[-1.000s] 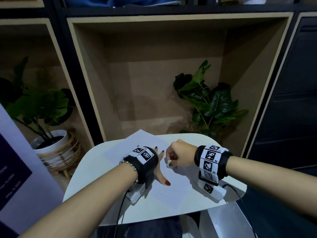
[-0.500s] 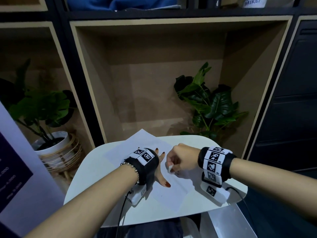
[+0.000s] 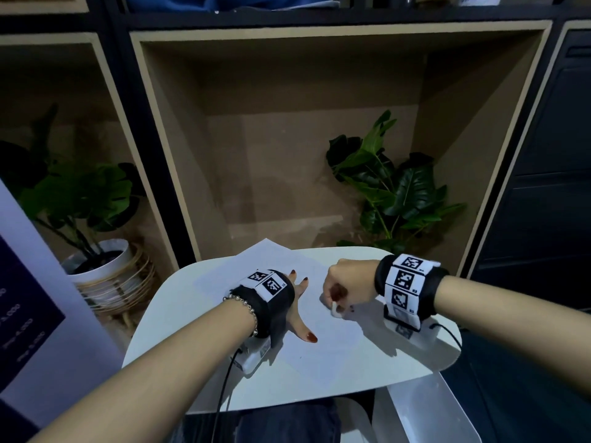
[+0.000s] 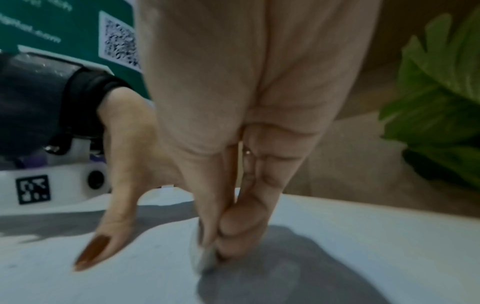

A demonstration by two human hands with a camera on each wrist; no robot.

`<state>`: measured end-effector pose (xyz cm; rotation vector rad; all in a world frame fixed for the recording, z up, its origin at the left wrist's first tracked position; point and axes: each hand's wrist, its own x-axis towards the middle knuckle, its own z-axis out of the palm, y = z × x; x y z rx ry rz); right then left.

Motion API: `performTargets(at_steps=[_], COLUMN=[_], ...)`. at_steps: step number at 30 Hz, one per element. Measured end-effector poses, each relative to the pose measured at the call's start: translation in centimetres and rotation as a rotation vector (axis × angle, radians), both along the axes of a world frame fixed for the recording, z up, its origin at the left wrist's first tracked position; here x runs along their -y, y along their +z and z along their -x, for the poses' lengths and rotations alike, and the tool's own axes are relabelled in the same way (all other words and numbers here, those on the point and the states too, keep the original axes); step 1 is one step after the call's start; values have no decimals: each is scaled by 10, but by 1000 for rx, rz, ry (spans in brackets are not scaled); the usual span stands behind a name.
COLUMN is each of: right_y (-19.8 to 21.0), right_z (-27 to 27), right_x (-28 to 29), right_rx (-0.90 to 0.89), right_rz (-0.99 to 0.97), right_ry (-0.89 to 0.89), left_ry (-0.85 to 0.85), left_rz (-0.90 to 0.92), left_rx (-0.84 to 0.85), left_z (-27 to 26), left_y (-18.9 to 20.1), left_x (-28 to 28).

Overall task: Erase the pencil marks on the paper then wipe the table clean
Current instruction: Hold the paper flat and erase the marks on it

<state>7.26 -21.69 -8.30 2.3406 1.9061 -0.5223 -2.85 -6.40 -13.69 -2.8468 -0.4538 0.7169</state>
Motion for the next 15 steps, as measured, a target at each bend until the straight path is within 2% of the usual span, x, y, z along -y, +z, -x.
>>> performTargets(at_steps=[3, 5, 9, 12, 15], right_y=[5, -1, 0, 11, 8], right_z=[4, 9, 1, -6, -1], right_x=[-8, -11, -4, -3, -7], right_rx=[81, 25, -37, 42, 46], right_rz=[-30, -64, 24, 79, -33], right_ry=[23, 29, -5, 0, -30], left_ry=[-1, -21, -23, -29, -28], left_rz=[-26, -81, -91, -98, -103], left_rx=[-9, -15, 2, 25, 24], left_z=[-1, -4, -4, -5, -7], left_y=[0, -4, -4, -3, -4], left_x=[0, -2, 0, 3, 6])
